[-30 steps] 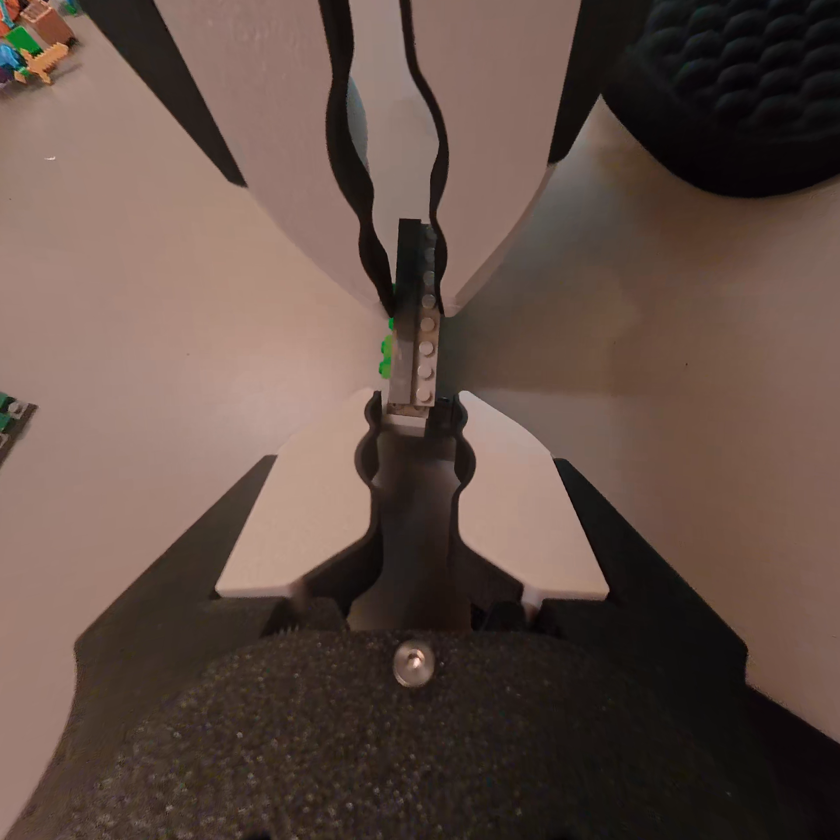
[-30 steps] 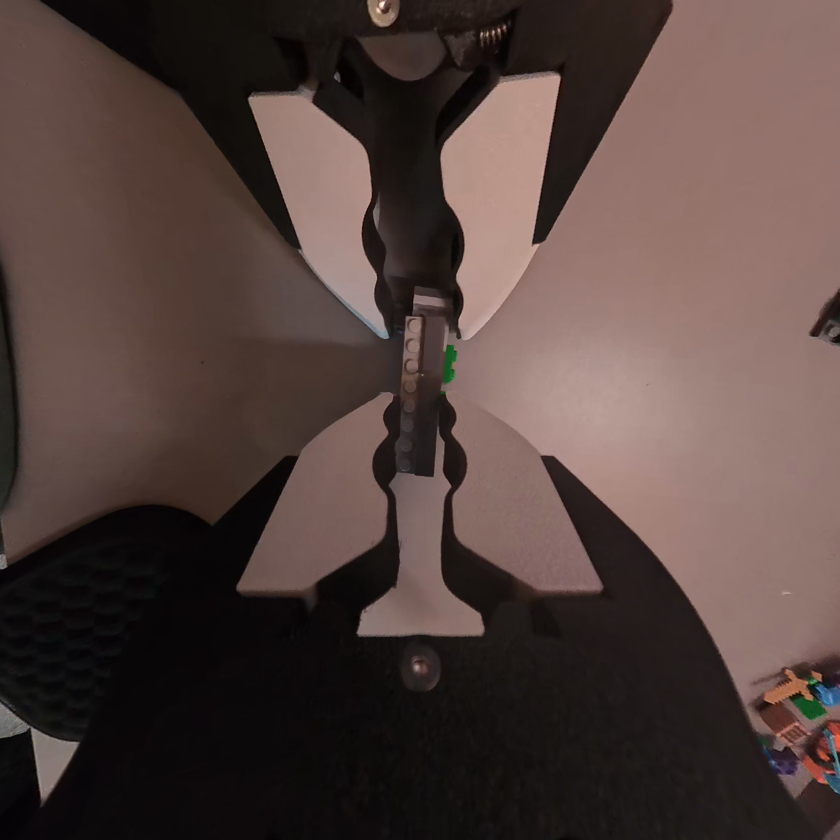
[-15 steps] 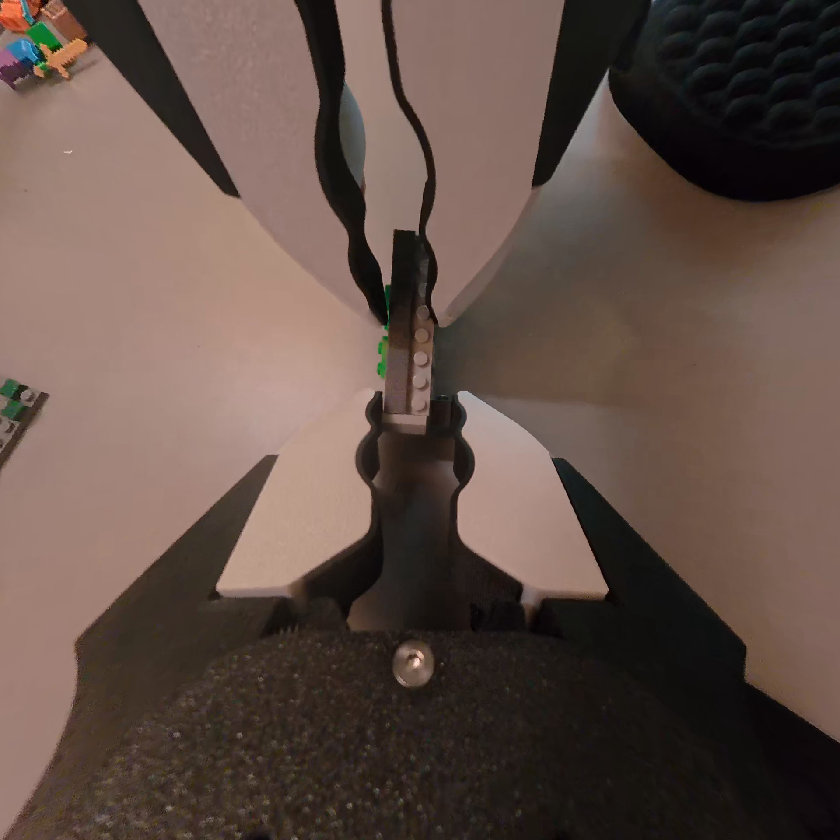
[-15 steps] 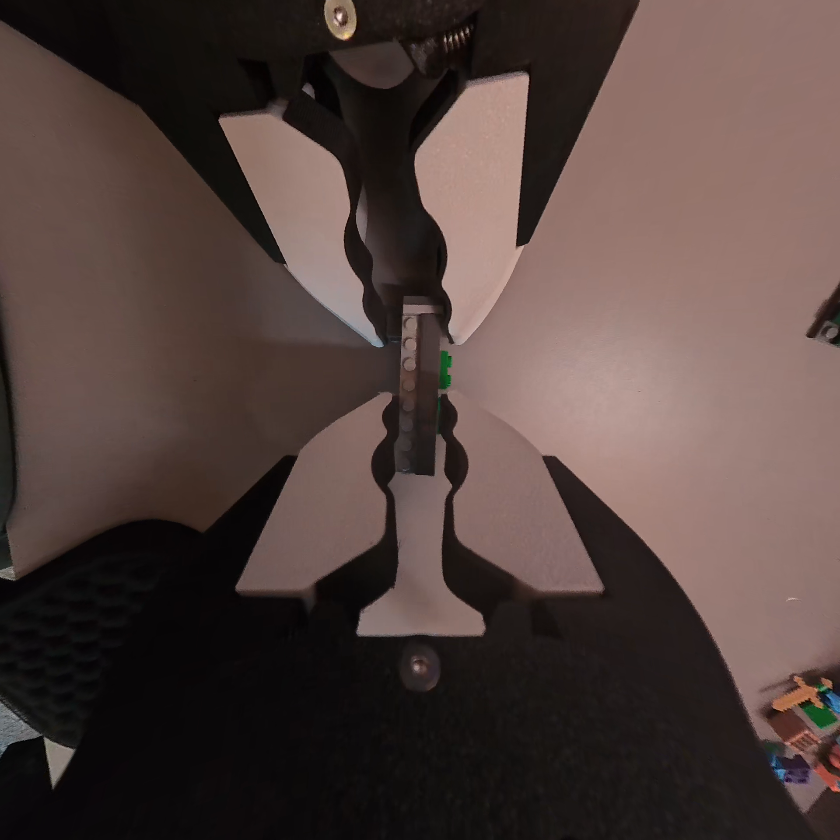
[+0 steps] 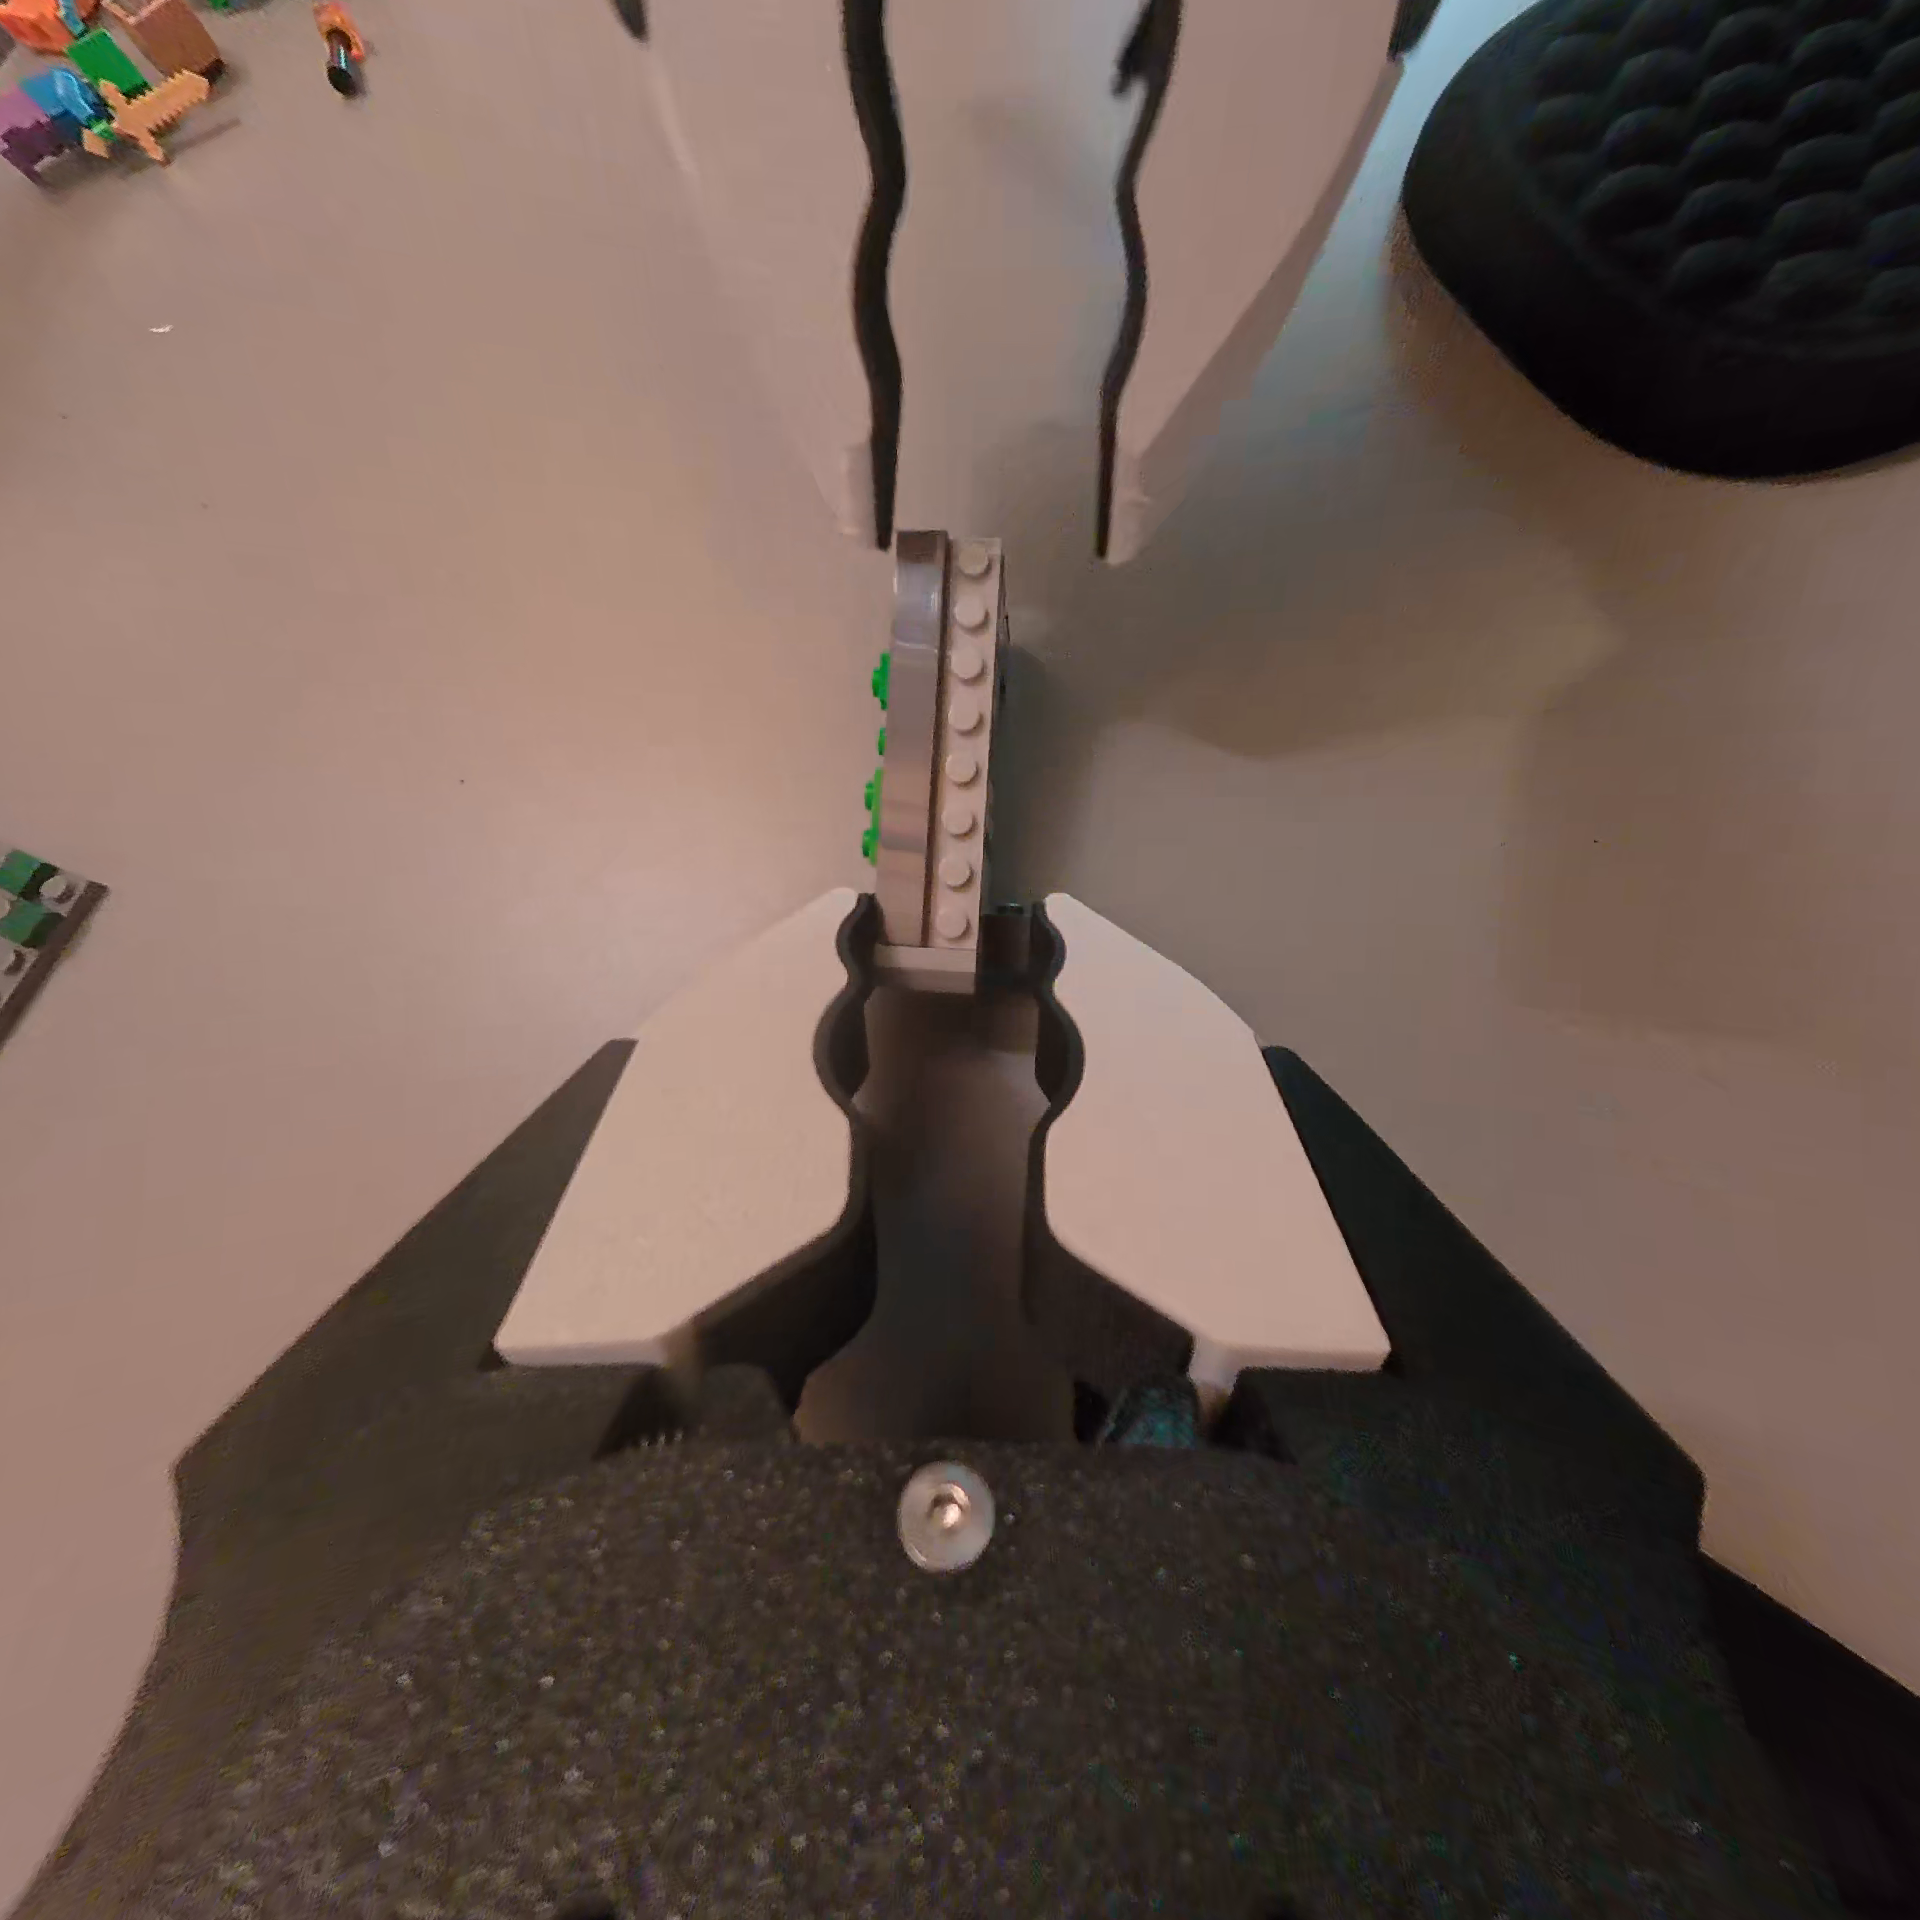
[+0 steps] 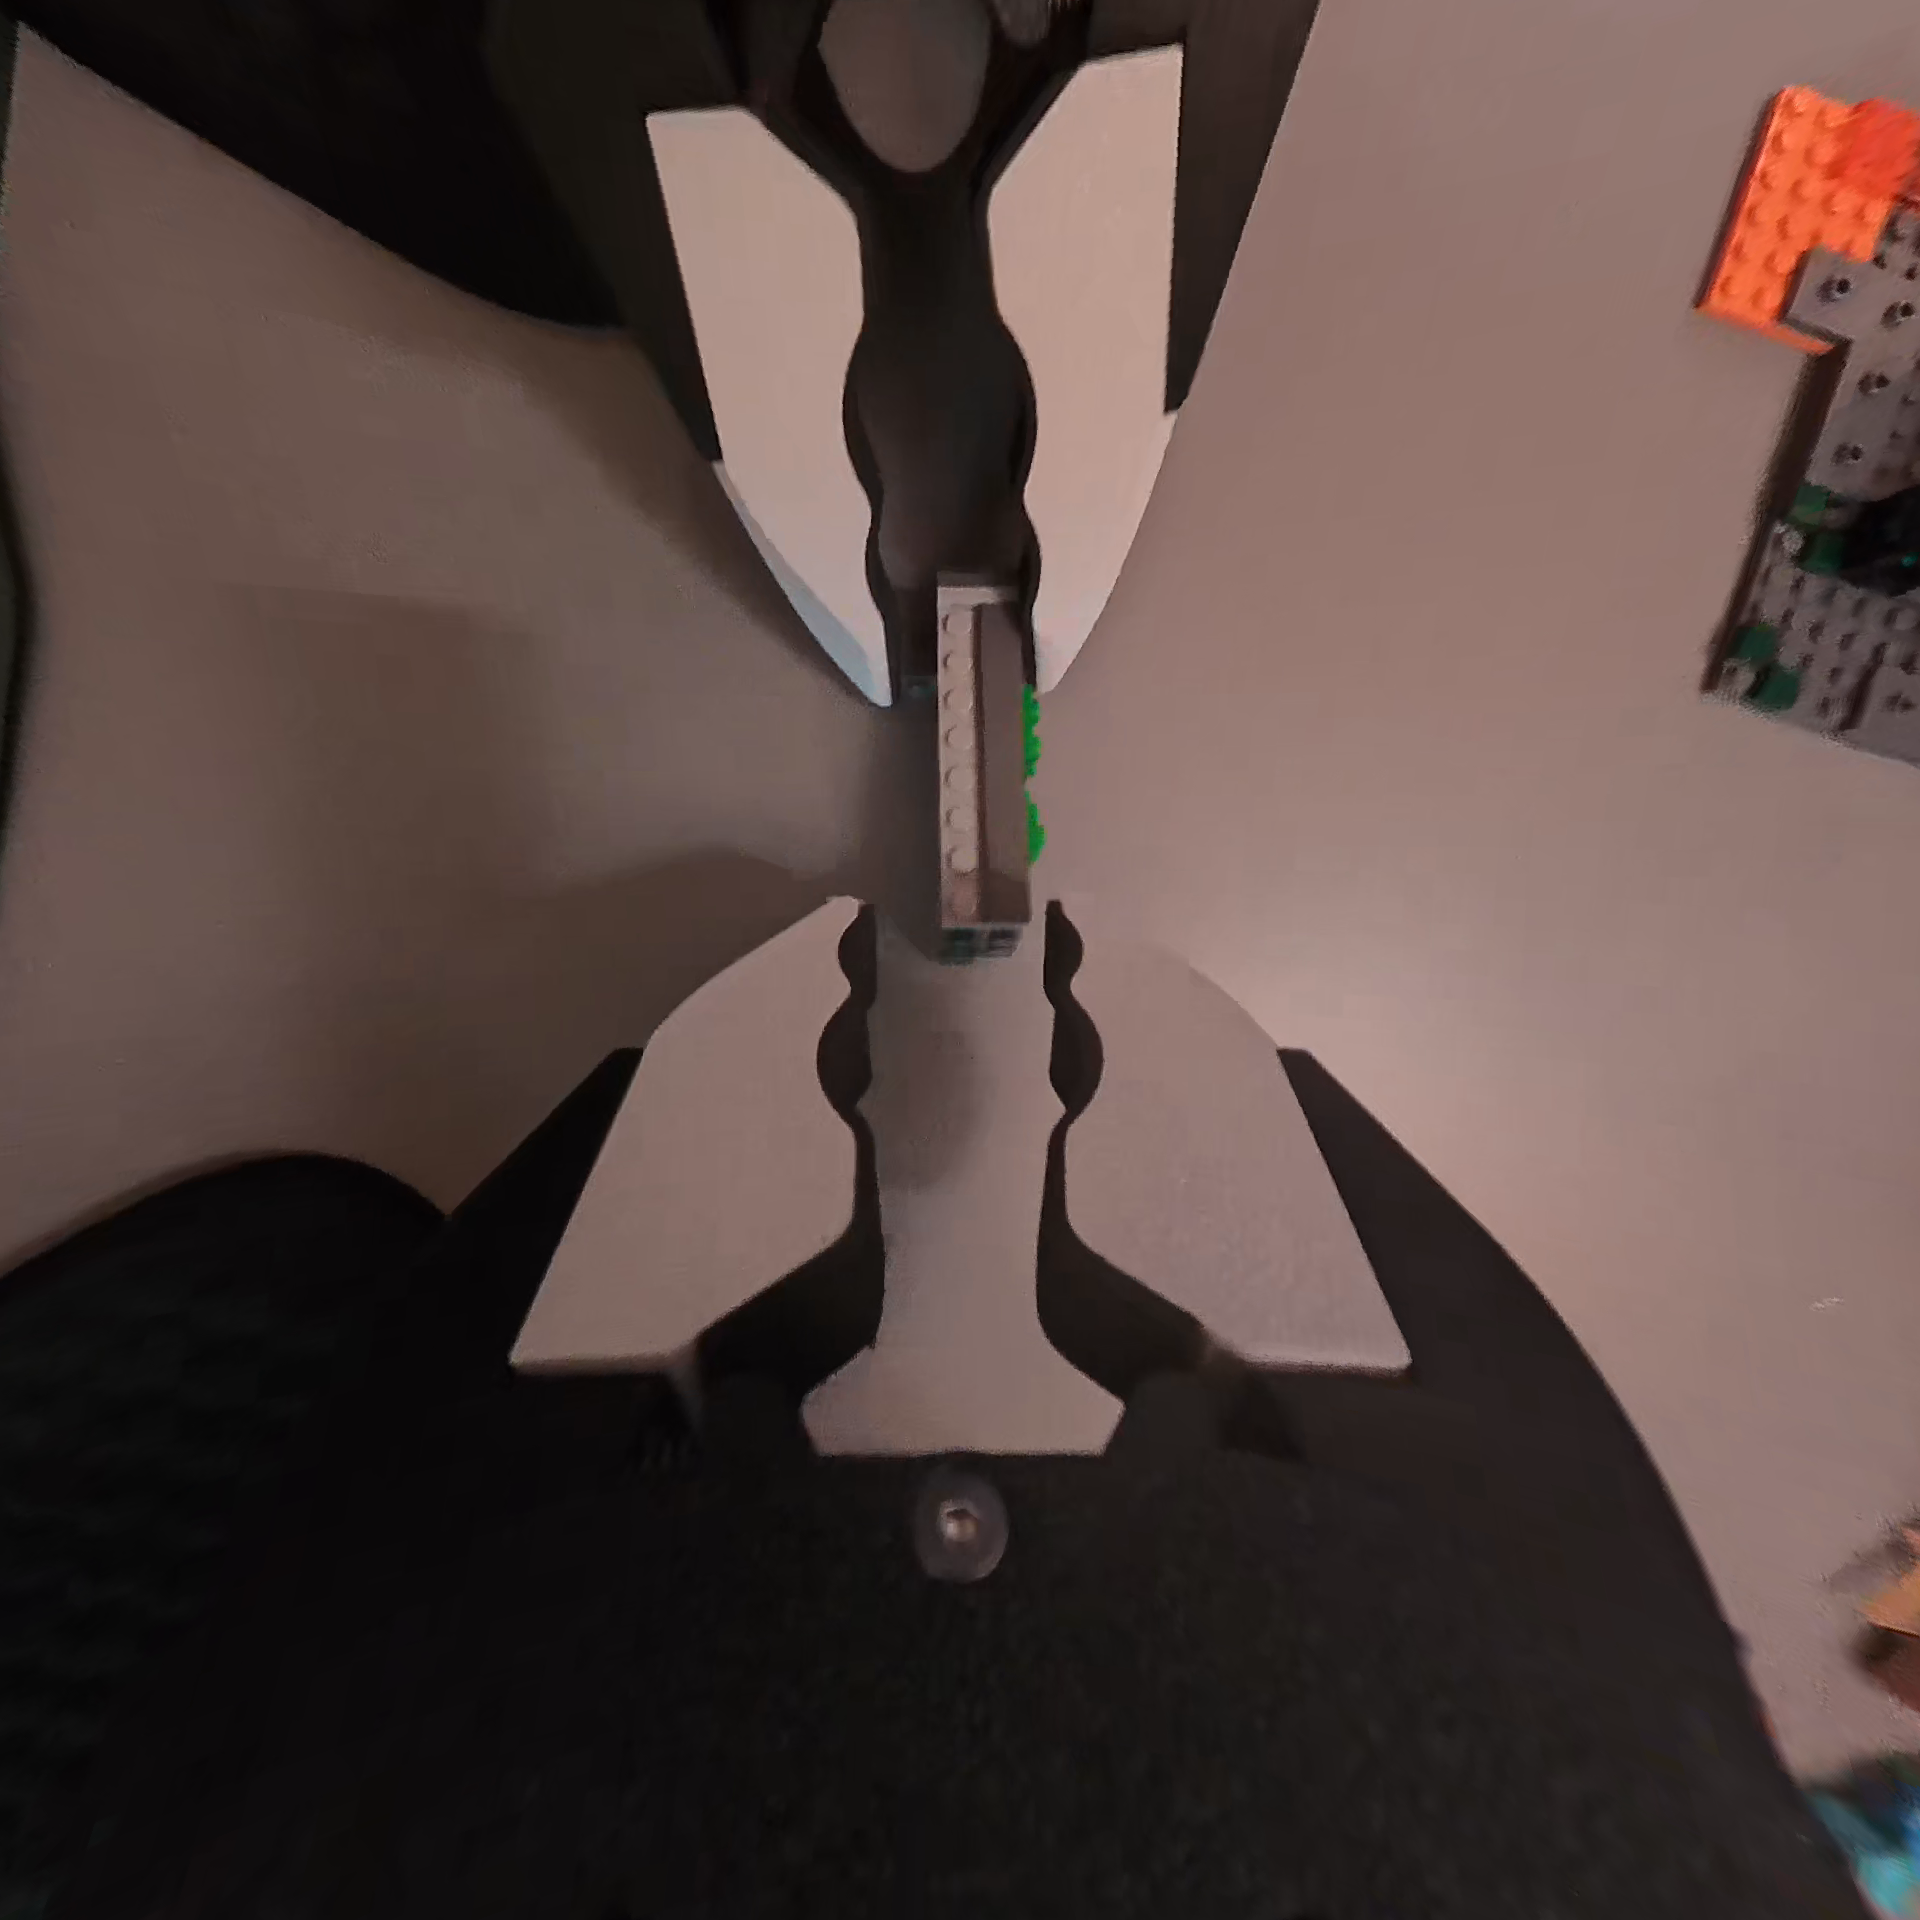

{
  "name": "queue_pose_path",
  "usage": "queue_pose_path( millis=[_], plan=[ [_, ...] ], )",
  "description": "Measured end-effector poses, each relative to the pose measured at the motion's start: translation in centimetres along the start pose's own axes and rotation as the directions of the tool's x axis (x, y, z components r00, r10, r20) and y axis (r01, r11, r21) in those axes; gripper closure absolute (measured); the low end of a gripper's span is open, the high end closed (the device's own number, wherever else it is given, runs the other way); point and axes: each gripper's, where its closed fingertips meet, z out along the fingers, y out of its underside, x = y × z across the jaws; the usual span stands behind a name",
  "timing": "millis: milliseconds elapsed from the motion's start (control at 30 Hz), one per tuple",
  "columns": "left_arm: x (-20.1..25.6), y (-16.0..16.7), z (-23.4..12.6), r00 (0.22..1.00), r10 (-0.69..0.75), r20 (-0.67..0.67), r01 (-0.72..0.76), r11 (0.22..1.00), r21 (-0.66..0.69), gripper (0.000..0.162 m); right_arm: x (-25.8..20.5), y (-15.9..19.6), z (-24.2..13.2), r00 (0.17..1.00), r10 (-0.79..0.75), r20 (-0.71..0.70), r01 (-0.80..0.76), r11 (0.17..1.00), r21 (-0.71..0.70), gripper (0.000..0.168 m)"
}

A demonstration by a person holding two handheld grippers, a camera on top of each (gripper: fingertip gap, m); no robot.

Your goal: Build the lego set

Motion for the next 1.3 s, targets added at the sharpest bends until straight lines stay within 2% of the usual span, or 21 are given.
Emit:
queue_pose_path(
  millis=[167,333,400,467,667,833,933,1000,1100,1300],
  plan=[
    [-0.1,0.0,0.1,1.000,-0.012,-0.014,0.012,1.000,0.008,0.134,-0.1,1.2,2.1,0.996,0.080,-0.038,-0.073,0.986,0.150,0.132],
    [-0.2,0.0,0.1,1.000,-0.006,-0.012,0.006,1.000,0.014,0.135,0.7,0.7,2.9,0.994,0.107,-0.036,-0.096,0.971,0.221,0.131],
    [-0.2,0.0,0.1,1.000,-0.001,-0.009,0.001,1.000,0.013,0.135,0.8,0.5,3.1,0.994,0.103,-0.022,-0.095,0.969,0.227,0.135],
    [-0.2,0.0,0.1,1.000,0.005,-0.006,-0.005,1.000,0.010,0.134,0.8,0.5,3.3,0.996,0.090,-0.019,-0.083,0.969,0.233,0.148],
    [-0.1,0.0,0.1,1.000,0.016,-0.010,-0.016,1.000,0.018,0.132,0.7,0.3,3.1,0.995,0.095,-0.016,-0.087,0.961,0.262,0.149],
    [0.1,-0.8,-0.4,0.999,0.015,-0.030,-0.013,0.997,0.075,0.128,0.3,-0.1,2.5,0.991,0.135,0.016,-0.134,0.938,0.321,0.149],
    [0.4,-1.9,-1.2,0.998,0.024,-0.053,-0.016,0.987,0.157,0.123,0.1,-0.7,1.4,0.986,0.161,0.051,-0.168,0.913,0.372,0.149],
    [0.0,-3.6,-2.4,0.998,0.060,0.018,-0.063,0.963,0.264,0.122,0.1,-1.3,0.2,0.980,0.184,0.081,-0.201,0.892,0.404,0.150],
    [-0.6,-6.0,-4.3,0.968,0.147,0.204,-0.214,0.907,0.363,0.122,0.1,-2.4,-2.0,0.973,0.198,0.117,-0.230,0.863,0.450,0.150],
    [-0.6,-9.2,-7.4,0.832,0.267,0.486,-0.474,0.798,0.373,0.118,-0.1,-4.2,-5.6,0.963,0.204,0.178,-0.264,0.852,0.451,0.150]
  ],
)
